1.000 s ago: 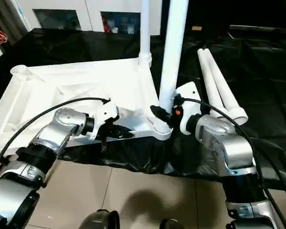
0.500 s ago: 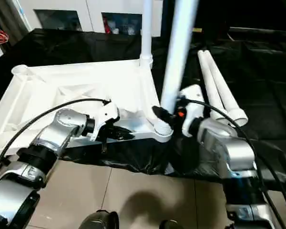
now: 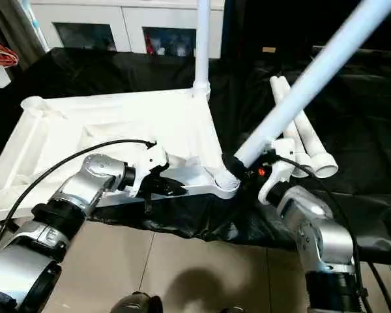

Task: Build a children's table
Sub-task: Insert table leg to table base

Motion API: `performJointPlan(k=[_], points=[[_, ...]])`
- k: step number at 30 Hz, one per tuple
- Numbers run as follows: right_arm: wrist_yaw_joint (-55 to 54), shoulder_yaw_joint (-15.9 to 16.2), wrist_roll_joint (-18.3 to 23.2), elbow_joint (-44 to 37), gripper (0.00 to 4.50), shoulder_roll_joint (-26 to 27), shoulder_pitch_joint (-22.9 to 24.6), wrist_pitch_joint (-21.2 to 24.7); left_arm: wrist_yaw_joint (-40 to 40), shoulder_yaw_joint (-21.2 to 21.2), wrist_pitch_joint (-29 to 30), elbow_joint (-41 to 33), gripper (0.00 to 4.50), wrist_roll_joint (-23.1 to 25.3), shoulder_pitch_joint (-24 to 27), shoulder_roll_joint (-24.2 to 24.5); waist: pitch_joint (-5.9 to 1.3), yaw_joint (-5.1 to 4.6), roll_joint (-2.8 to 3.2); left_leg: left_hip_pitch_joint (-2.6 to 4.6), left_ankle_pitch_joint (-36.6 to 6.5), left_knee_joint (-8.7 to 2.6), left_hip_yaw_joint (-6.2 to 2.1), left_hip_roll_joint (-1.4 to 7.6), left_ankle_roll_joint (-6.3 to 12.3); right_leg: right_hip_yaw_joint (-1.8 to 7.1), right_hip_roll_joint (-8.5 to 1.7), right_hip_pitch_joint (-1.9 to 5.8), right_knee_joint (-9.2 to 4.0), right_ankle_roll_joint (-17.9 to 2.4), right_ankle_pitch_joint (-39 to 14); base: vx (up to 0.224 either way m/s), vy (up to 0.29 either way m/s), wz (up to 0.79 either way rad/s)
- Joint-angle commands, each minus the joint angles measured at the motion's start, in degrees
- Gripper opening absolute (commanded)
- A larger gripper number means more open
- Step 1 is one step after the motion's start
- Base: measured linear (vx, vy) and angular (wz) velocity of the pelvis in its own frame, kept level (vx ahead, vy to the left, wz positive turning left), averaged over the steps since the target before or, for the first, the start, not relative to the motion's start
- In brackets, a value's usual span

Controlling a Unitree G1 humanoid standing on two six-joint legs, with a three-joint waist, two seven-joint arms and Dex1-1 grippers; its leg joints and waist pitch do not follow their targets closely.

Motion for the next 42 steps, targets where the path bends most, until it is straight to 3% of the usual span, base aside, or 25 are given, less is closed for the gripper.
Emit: performJointPlan(k=[1, 9, 12, 18, 19, 24, 32, 34, 42], points=[[-0.58, 1.37, -1.71, 3.06, 1.89, -0.27, 3.43, 2.45, 3.35, 3.52, -1.14, -0.84, 0.00, -2.54, -2.82, 0.39, -4.45, -0.25, -1.07, 2.06, -16.81, -4.30, -2.36, 3.56, 0.93, 2.65, -5.38, 2.09, -5.55, -9.74, -22.65, 0.000, 0.000, 0.00], [1.47, 8.28, -8.29, 2.14, 1.89, -3.58, 3.67, -1.03, 1.89, 2.25, -3.02, -0.57, 0.00, -1.57, -2.66, 0.95, -4.61, -0.27, -1.00, 1.85, -15.34, -4.36, -2.30, 3.54, 1.24, 2.79, -5.31, 2.30, -5.25, -10.12, -19.25, 0.000, 0.000, 0.00], [3.30, 10.76, -9.95, 2.98, 1.89, -5.74, 1.27, -0.77, 1.35, 1.82, -3.58, -0.20, 0.00, -1.15, -2.73, 1.08, -4.46, -0.43, -1.47, 1.85, -15.33, -4.37, -2.23, 3.47, 1.42, 2.81, -5.24, 2.26, -5.32, -9.92, -20.16, 0.000, 0.000, 0.00], [6.97, 13.06, -11.03, 6.04, 1.89, -7.38, -1.82, -1.32, -0.36, 1.08, -4.43, -0.14, 0.00, -0.75, -2.94, 1.52, -4.26, -0.65, -1.56, 1.82, -16.29, -4.44, -2.34, 3.50, 1.59, 2.76, -5.31, 2.20, -5.59, -9.49, -22.17, 0.000, 0.000, 0.00], [8.52, 13.99, -11.38, 7.23, 1.89, -8.05, -2.67, -1.88, -1.04, 0.85, -4.64, -0.30, 0.00, -0.68, -3.02, 1.65, -4.18, -0.71, -1.95, 1.83, -16.33, -4.44, -2.29, 3.43, 1.67, 2.73, -5.31, 2.15, -5.64, -9.49, -22.30, 0.000, 0.000, 0.00], [14.12, 16.05, -11.90, 10.55, 1.89, -9.93, -5.07, -3.65, -4.74, 0.14, -5.76, -0.84, 0.00, -1.14, -3.37, 2.37, -3.74, -1.14, -2.22, 1.73, -16.77, -4.68, -2.36, 3.58, 1.95, 2.80, -5.32, 2.13, -5.60, -9.85, -21.88, 0.000, 0.000, 0.00], [22.30, 18.55, -11.80, 13.04, 1.89, -12.22, -7.09, -6.60, -10.79, -1.58, -6.99, -1.51, 0.00, -1.28, -3.77, 3.66, -3.44, -1.32, -2.18, 1.90, -19.14, -5.01, -2.49, 3.94, 1.46, 2.87, -5.43, 2.12, -5.40, -11.33, -20.85, 0.000, 0.000, 0.00], [24.63, 18.92, -11.72, 13.59, 1.89, -12.40, -7.18, -7.92, -12.09, -1.78, -7.33, -1.08, 0.00, -1.47, -4.32, 3.95, -3.37, -1.30, -2.18, 1.92, -19.18, -4.99, -2.40, 3.95, 1.43, 2.93, -5.52, 2.07, -5.33, -12.47, -19.37, 0.000, 0.000, 0.00], [30.77, 20.59, -11.40, 12.94, 1.89, -13.69, -5.71, -10.43, -17.63, -2.25, -8.76, 0.90, 0.00, -2.07, -6.27, 4.75, -3.38, -0.62, -1.82, 2.00, -19.28, -5.22, -2.45, 4.27, 1.59, 2.94, -5.43, 2.08, -5.08, -13.62, -17.59, 0.000, 0.000, 0.00]])
